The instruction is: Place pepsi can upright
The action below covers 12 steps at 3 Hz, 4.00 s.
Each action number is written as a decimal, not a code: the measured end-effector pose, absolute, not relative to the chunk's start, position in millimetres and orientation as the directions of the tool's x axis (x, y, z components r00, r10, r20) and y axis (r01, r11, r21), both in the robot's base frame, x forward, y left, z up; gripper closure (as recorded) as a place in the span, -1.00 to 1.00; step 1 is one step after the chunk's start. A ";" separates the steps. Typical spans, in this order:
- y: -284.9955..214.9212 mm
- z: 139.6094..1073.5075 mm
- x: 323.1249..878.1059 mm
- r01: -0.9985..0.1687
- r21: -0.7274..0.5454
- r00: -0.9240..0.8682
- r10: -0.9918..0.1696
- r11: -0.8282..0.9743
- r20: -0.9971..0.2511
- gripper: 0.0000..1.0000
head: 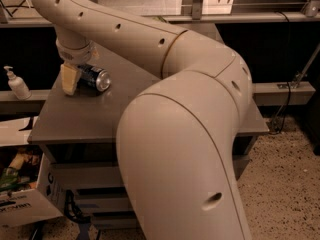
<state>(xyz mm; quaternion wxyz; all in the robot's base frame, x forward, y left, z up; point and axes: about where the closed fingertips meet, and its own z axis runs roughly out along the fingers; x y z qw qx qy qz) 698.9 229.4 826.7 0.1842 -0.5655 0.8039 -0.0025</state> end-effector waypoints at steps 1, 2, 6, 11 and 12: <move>223.9 824.6 698.3 -0.906 -0.209 -0.302 -0.909 0.367 -0.288 -0.17; 222.4 825.7 697.9 -0.905 -0.209 -0.304 -0.908 0.369 -0.288 0.27; 200.6 889.3 698.4 -0.883 -0.105 -0.277 -0.690 0.457 -0.669 1.00; 182.3 908.1 699.8 -0.886 -0.039 -0.106 -0.284 0.462 -0.953 1.00; 171.8 916.7 703.4 -0.876 -0.016 -0.073 -0.166 0.482 -0.984 1.00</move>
Offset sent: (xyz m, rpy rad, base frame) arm -0.0024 -0.0143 0.0042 0.0036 -0.0002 -0.0217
